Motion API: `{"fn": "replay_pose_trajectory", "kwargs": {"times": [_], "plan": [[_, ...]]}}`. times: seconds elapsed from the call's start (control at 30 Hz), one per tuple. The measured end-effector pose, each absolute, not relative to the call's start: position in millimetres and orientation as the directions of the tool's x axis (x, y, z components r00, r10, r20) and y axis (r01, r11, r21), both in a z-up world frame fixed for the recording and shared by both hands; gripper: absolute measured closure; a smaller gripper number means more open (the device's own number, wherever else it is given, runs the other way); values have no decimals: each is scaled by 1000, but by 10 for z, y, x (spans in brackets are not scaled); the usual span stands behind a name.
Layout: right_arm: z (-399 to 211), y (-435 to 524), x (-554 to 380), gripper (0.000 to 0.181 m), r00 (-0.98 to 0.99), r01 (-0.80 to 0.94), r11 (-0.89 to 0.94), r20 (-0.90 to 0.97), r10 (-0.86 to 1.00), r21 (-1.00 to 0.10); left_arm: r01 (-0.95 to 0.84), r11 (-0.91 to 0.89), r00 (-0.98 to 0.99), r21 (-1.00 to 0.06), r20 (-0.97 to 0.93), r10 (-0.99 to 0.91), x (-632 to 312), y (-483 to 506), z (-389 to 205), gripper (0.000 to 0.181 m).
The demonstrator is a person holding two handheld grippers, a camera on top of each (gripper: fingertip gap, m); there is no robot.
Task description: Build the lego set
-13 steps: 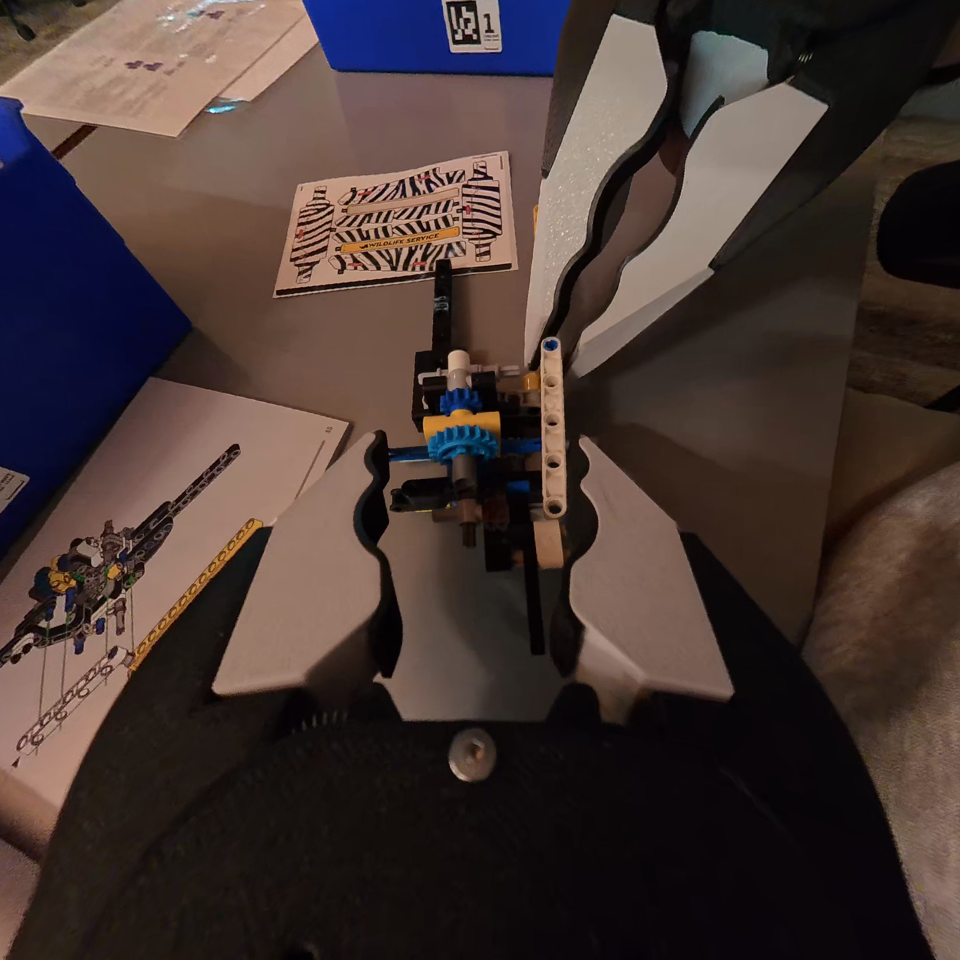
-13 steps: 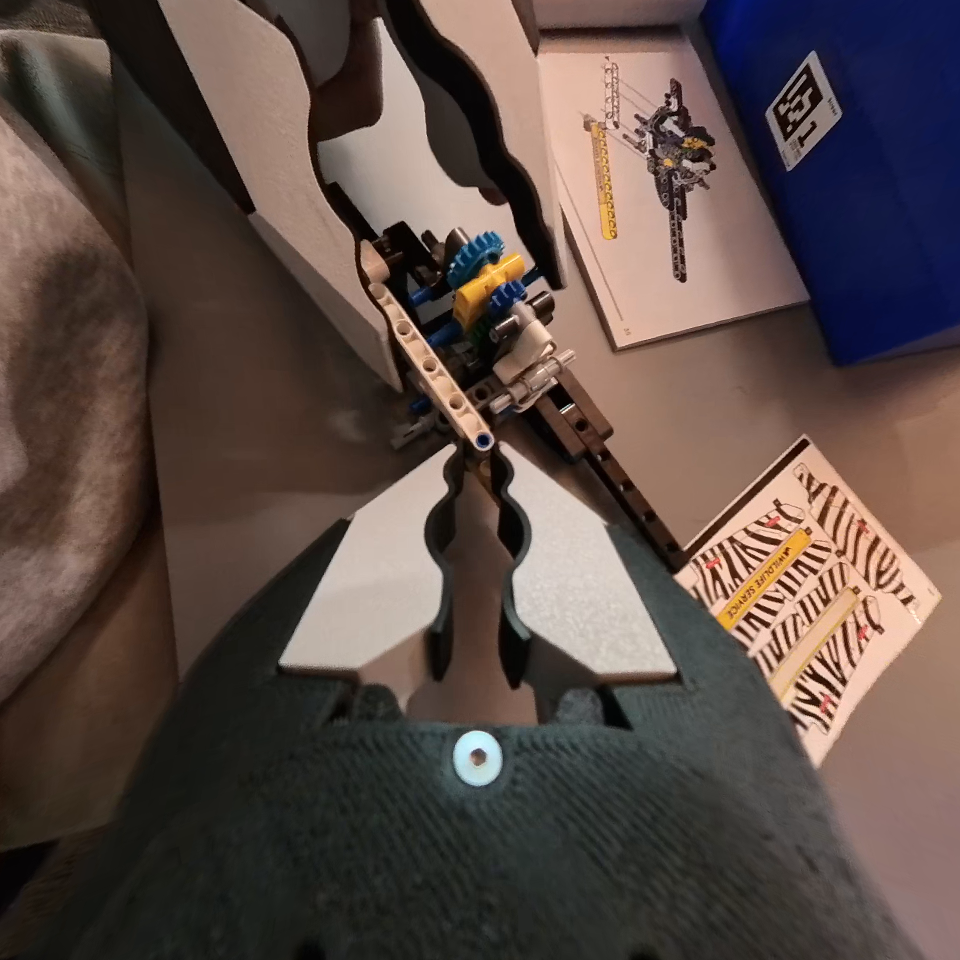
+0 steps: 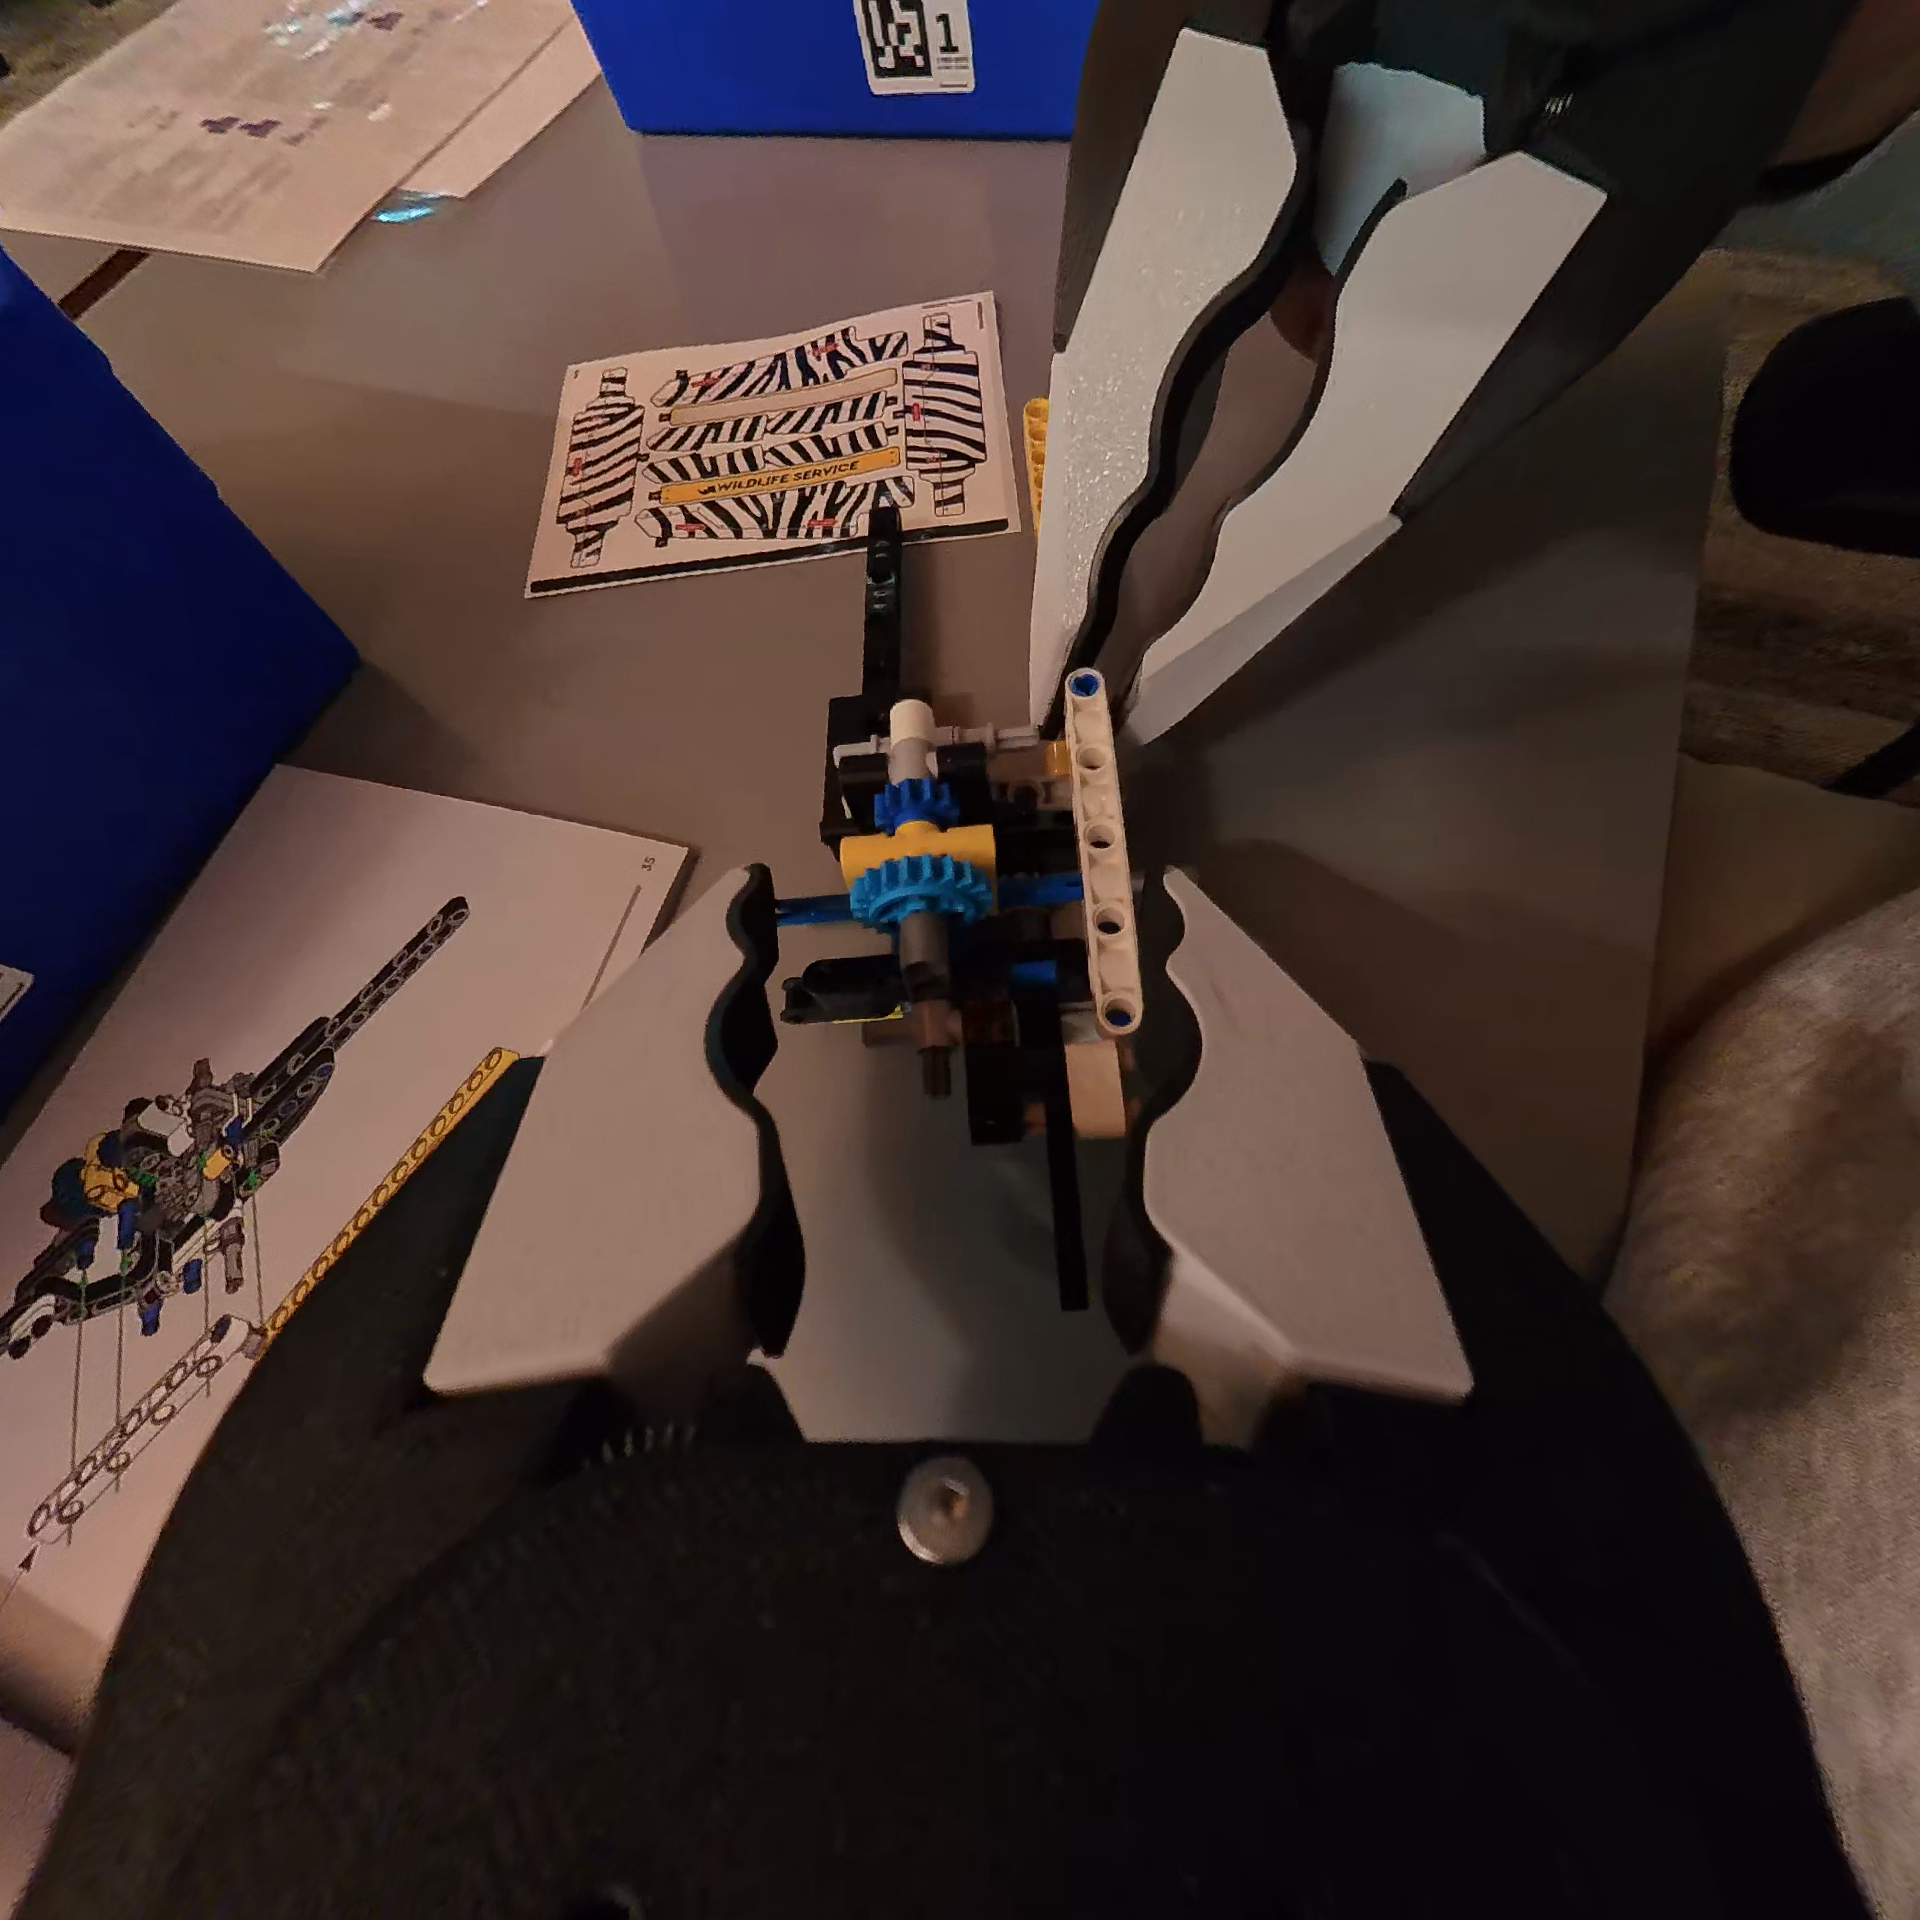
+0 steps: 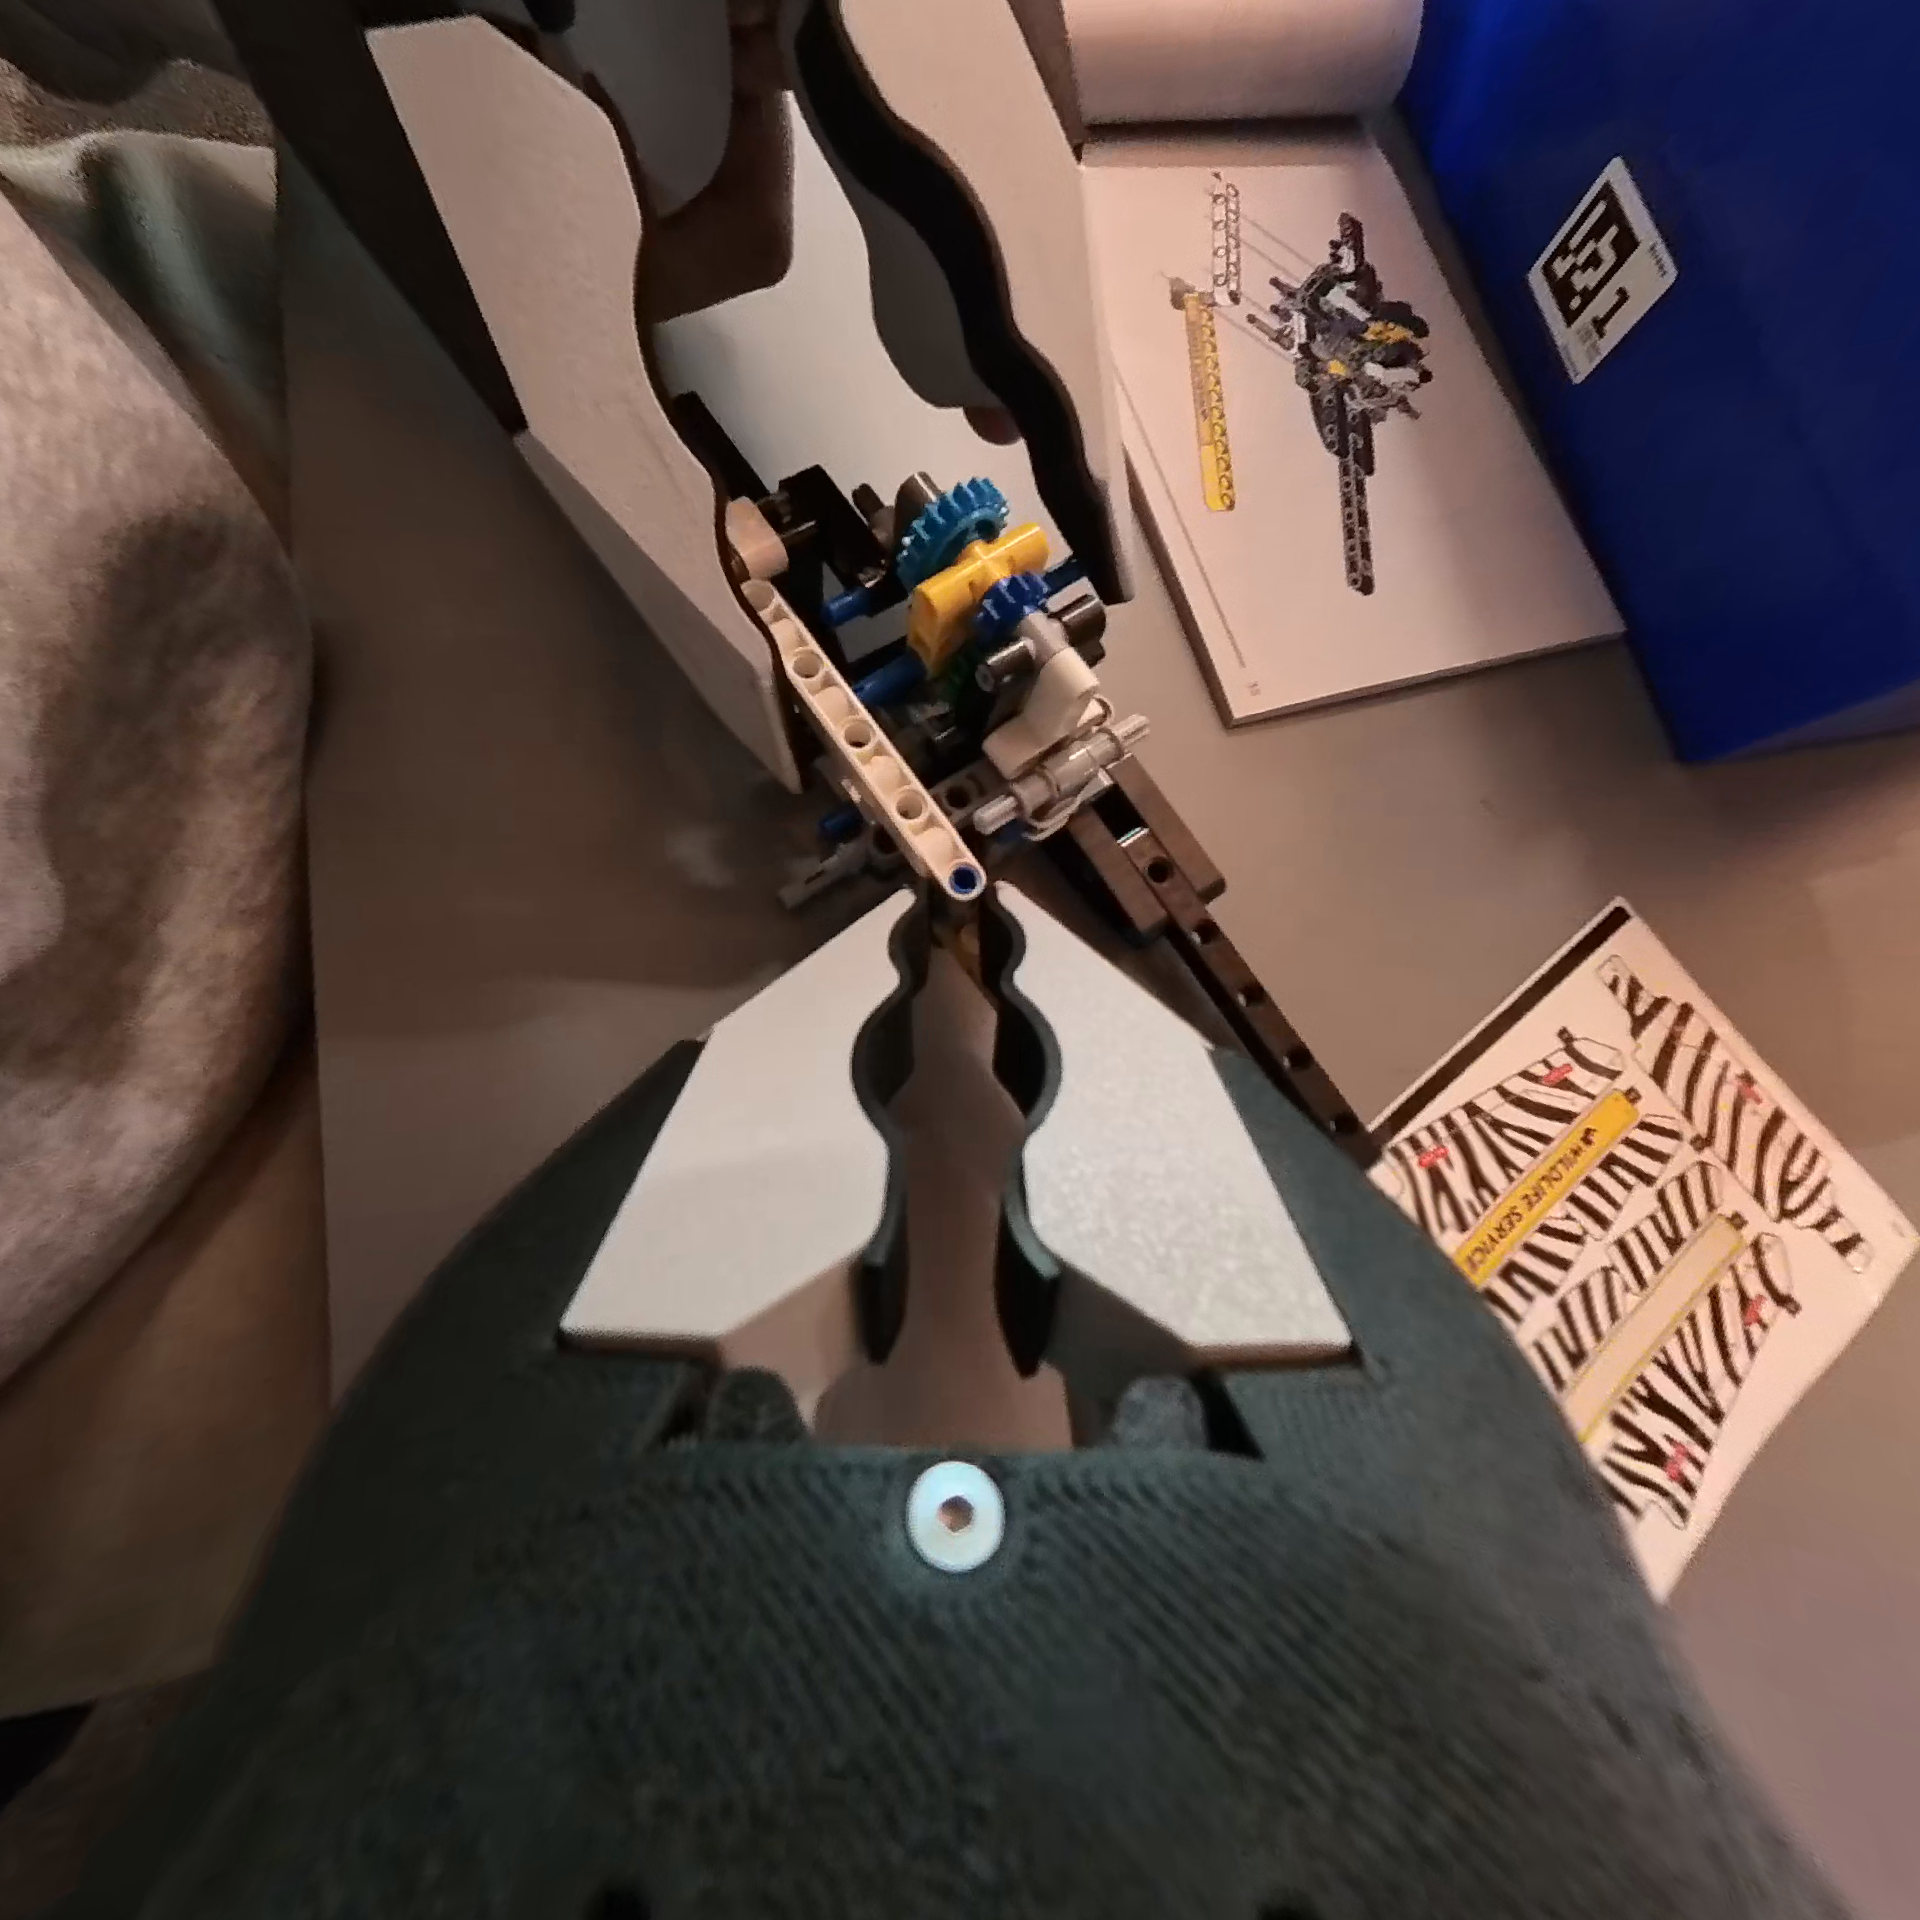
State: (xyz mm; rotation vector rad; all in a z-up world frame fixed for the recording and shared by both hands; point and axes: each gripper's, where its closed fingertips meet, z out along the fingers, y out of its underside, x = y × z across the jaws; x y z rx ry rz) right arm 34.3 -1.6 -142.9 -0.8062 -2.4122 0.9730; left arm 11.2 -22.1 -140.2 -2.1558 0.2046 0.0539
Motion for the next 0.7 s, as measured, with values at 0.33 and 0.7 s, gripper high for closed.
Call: {"fn": "replay_pose_trajectory", "kwargs": {"times": [0.33, 0.7], "plan": [[-1411, -31, 367, 175, -756, 387, 537, 75, 650, -750, -207, -535, 977, -819, -149, -150, 118, -223, -1391, 111], [-1355, -76, 414, 175, -788, 273, 579, 166, 592, -768, -307, -505, 951, -807, -233, -205, 99, -250, -1383, 113]]}}
